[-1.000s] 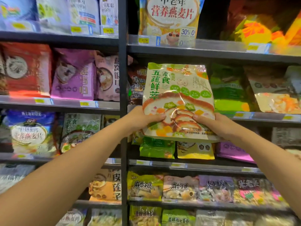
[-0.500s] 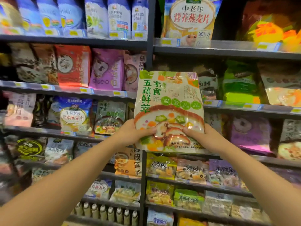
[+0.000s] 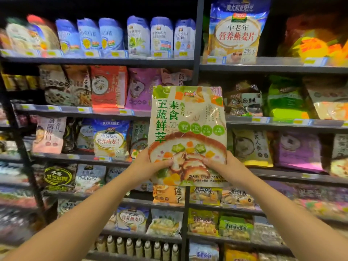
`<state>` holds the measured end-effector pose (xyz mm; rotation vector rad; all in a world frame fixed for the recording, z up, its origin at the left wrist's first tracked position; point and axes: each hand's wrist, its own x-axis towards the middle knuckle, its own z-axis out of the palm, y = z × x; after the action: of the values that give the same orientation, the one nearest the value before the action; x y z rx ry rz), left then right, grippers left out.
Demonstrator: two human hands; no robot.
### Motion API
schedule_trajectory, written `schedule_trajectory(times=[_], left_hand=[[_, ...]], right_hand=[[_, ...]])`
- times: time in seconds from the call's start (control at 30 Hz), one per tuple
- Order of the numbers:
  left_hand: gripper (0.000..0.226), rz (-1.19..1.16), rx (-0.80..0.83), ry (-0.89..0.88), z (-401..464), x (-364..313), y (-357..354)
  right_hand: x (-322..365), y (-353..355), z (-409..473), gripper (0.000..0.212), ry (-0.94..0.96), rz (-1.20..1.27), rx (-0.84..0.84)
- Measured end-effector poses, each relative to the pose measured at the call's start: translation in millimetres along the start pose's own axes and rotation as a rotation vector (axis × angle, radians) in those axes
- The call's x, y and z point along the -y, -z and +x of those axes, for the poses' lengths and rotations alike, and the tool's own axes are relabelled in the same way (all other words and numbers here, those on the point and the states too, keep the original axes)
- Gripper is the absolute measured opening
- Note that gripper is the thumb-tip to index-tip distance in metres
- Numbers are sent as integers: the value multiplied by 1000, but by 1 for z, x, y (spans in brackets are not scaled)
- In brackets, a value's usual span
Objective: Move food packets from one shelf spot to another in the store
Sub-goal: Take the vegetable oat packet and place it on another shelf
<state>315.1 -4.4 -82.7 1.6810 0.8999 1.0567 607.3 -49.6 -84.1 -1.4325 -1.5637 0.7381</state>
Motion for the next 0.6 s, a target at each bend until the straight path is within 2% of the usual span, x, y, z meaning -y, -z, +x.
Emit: schedule_trajectory(times=[0.07, 0.13, 0.3, 0.43, 0.5, 0.6], left_hand=[[41, -13, 16, -7, -8, 6, 20], [42, -23, 10, -5, -14, 12, 42], [44, -15, -2, -15, -18, 34, 94], [47, -10, -6, 14, -9, 55, 127], [46, -14, -14, 43, -1, 67, 139], [44, -22, -14, 72, 17, 88, 153]], right_hand=[[8, -25, 0, 51, 22, -14, 30], [18, -47, 2, 41, 28, -18, 39], [33, -96, 17, 49, 18, 15, 33], [36, -131, 34, 39, 2, 15, 68], [26, -145, 48, 47, -25, 29, 75], [9, -163, 78, 78, -88, 11, 59]])
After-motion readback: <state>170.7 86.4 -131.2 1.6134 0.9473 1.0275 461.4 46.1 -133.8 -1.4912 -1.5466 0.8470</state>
